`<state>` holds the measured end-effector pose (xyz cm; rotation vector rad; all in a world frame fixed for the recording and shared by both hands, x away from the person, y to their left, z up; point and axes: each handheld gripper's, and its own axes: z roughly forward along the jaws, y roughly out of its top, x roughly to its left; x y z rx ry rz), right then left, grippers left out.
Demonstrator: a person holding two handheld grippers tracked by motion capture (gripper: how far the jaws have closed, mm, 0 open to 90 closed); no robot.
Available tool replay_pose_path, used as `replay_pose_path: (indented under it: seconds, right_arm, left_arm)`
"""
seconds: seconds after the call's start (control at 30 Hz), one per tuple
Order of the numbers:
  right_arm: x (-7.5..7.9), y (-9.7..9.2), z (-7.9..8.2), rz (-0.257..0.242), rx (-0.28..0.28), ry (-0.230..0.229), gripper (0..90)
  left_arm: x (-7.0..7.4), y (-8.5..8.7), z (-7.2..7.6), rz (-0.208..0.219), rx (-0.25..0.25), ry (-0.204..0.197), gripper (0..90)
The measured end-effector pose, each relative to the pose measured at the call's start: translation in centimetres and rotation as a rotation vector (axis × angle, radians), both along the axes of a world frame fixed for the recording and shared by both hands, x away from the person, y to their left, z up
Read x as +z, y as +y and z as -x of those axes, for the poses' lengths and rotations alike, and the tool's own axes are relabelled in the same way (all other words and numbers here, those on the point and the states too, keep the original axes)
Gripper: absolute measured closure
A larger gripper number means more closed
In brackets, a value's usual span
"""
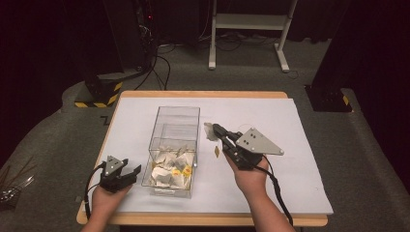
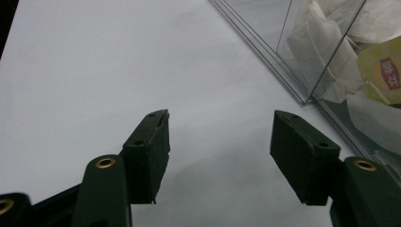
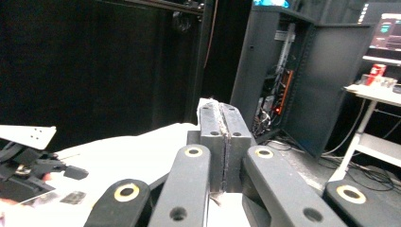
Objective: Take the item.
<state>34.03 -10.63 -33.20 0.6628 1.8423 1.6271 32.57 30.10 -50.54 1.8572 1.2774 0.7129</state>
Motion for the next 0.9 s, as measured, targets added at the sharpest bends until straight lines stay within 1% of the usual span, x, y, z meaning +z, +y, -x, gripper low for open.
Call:
replay_pose_path:
  seconds: [0.1, 0.2, 0.27, 0.33, 0.43, 0.57, 0.7, 0.83, 0.9]
  right_arm:
    - [0.2, -0.6, -0.3, -0.003, -0.021, -0.01, 89.6]
    - [0.3, -1.1, -0.6, -0.002, -0.035, -0.01, 89.6]
    - [0.4, -1.5, -0.9, 0.002, -0.048, -0.01, 89.6]
    - [0.4, -1.9, -1.2, 0.009, -0.064, -0.011, 89.6]
    - [0.3, -2.4, -1.5, 0.011, -0.078, -0.011, 89.6]
    - [0.1, -3.1, -2.1, 0.007, -0.102, -0.003, 89.6]
    - [0.2, -3.7, -2.6, 0.01, -0.129, -0.005, 89.5]
    - [0.1, -4.2, -3.4, 0.016, -0.155, 0.002, 89.6]
    - [0.1, -4.4, -3.8, 0.02, -0.168, 0.006, 89.6]
  left_arm:
    - [0.0, 0.0, 0.0, 0.0, -0.003, 0.001, 38.5]
    - [0.0, -0.1, 0.0, -0.004, -0.005, 0.0, 38.5]
    - [0.0, -0.1, -0.1, -0.014, -0.008, 0.007, 38.3]
    - [0.0, -0.1, -0.1, -0.014, -0.013, 0.013, 38.3]
    - [0.0, -0.1, 0.0, -0.013, -0.008, 0.006, 38.3]
    - [0.0, -0.1, 0.0, -0.015, -0.01, 0.004, 38.3]
    - [0.0, -0.1, -0.1, -0.014, -0.015, 0.006, 38.3]
    - [0.0, -0.1, 0.0, -0.011, -0.018, -0.003, 38.3]
    - [0.0, -0.1, 0.0, -0.01, -0.019, 0.002, 38.3]
